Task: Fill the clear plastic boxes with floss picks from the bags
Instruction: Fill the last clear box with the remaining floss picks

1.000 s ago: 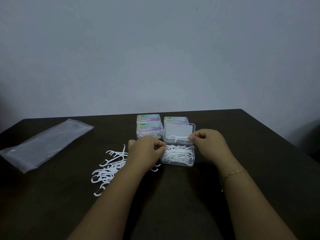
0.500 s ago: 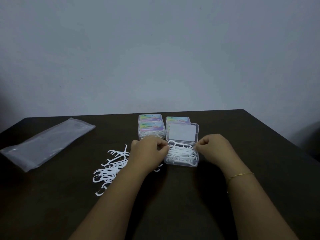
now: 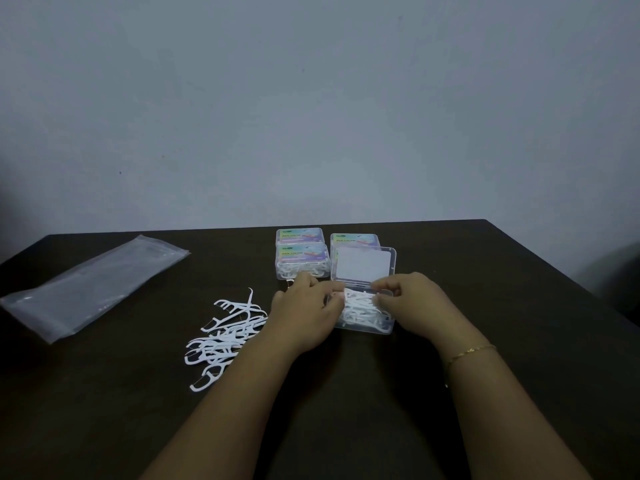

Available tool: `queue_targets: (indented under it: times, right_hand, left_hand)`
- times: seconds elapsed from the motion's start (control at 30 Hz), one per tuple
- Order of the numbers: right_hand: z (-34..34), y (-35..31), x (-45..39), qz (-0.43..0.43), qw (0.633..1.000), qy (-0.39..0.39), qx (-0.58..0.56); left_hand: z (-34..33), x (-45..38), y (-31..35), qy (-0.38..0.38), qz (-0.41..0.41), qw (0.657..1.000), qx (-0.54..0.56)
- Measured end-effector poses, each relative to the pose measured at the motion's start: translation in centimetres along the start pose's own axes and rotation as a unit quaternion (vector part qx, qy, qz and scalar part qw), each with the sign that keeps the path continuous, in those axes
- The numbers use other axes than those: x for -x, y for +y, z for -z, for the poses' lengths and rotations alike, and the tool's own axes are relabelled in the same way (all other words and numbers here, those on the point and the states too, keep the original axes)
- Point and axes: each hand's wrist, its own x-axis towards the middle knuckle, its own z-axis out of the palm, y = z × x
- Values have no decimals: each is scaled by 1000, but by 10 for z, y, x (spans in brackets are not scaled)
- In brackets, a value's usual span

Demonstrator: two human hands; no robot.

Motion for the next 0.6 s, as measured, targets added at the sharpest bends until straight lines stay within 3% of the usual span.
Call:
queue_targets:
  times: [0.2, 0.6]
  right_hand:
    - [3, 0, -1, 2, 1000, 25, 2]
    - [-7, 0, -6, 46, 997, 53, 31]
  left_hand:
    - [3, 0, -2, 34, -2, 999, 12]
    - [33, 21, -25, 178, -9, 984, 8]
